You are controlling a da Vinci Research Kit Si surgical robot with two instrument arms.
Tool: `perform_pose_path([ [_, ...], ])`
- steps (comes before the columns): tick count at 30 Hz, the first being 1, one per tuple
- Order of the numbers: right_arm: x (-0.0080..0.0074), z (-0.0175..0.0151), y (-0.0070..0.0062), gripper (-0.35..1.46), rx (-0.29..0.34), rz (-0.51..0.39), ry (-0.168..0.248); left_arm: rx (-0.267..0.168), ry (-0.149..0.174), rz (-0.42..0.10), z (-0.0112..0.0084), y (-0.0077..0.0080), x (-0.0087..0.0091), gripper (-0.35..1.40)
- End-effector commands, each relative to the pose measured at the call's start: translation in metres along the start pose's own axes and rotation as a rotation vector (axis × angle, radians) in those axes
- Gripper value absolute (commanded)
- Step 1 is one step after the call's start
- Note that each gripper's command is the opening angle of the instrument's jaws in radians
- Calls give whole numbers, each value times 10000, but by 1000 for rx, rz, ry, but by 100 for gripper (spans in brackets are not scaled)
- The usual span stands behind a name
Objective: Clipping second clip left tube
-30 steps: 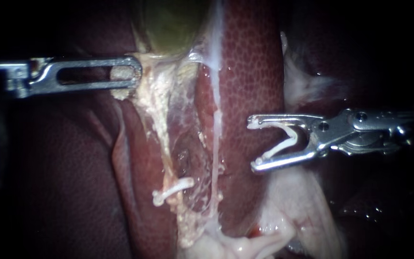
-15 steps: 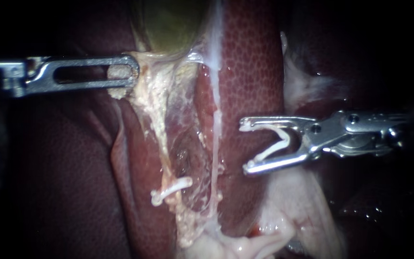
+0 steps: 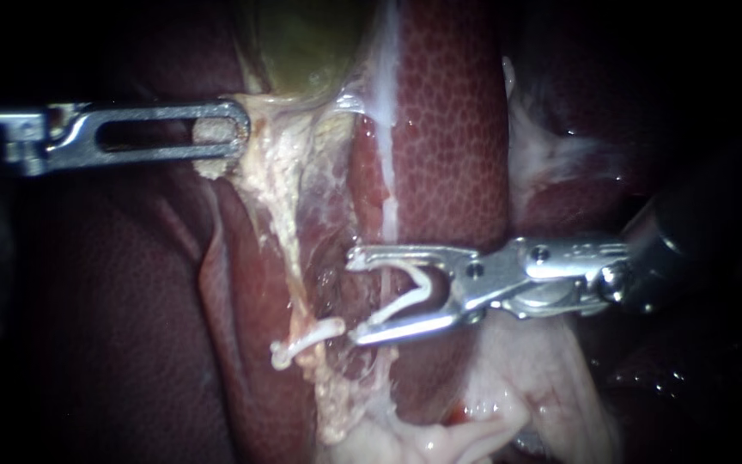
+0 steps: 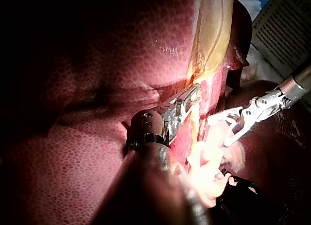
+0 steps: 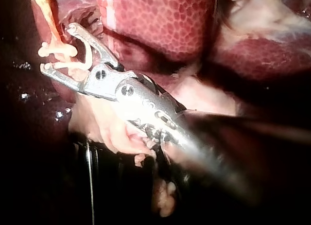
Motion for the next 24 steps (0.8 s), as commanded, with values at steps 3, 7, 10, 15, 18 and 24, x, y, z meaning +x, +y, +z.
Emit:
perform_pose_path([
  [3,-9,14,2,60,10,5,-6,-1,0,0,0,0,0,-35],
  [7,-17,27,4,60,15,11,-13,-1,-1,0,-1,-1,0,-35],
  [10,-21,34,5,60,17,19,-17,-2,-1,-1,-1,-2,0,-35],
  [15,-22,41,5,60,25,22,-17,-2,-2,0,0,-2,1,-35],
  [18,-23,44,4,60,33,31,-17,-3,-2,0,1,-2,2,-35],
  [24,-29,54,3,60,64,49,-19,-3,-2,0,1,-3,2,-35],
])
